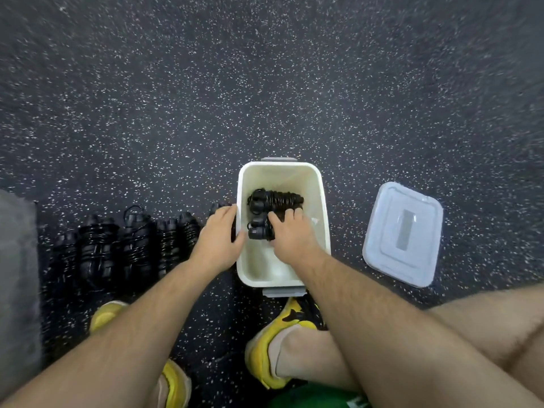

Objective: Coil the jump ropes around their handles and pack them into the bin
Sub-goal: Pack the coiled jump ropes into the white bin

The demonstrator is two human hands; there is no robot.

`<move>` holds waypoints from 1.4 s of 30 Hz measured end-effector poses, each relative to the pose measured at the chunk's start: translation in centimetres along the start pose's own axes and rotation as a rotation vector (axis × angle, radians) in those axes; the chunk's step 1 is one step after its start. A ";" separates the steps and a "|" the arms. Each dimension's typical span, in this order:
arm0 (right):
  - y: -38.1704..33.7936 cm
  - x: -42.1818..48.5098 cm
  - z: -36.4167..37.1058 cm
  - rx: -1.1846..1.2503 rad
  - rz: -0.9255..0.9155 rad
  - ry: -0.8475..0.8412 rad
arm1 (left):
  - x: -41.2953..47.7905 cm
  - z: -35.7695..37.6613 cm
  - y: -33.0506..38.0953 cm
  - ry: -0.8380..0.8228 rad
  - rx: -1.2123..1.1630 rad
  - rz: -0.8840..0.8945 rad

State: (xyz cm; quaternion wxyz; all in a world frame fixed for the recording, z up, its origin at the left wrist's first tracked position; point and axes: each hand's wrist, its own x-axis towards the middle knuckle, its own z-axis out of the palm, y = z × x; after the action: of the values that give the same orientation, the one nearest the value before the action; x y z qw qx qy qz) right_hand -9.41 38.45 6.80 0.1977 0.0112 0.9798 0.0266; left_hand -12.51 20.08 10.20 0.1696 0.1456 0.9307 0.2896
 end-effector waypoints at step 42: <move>-11.7 1.4 -5.6 0.023 -0.438 0.178 | 1.0 1.8 -8.3 0.104 -0.255 -0.899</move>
State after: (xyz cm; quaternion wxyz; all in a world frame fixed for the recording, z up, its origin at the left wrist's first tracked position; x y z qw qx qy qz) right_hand -12.99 26.51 10.78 0.1115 -0.2020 0.9726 -0.0270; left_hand -14.11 14.76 3.65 0.2476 -0.3085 0.8658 0.3064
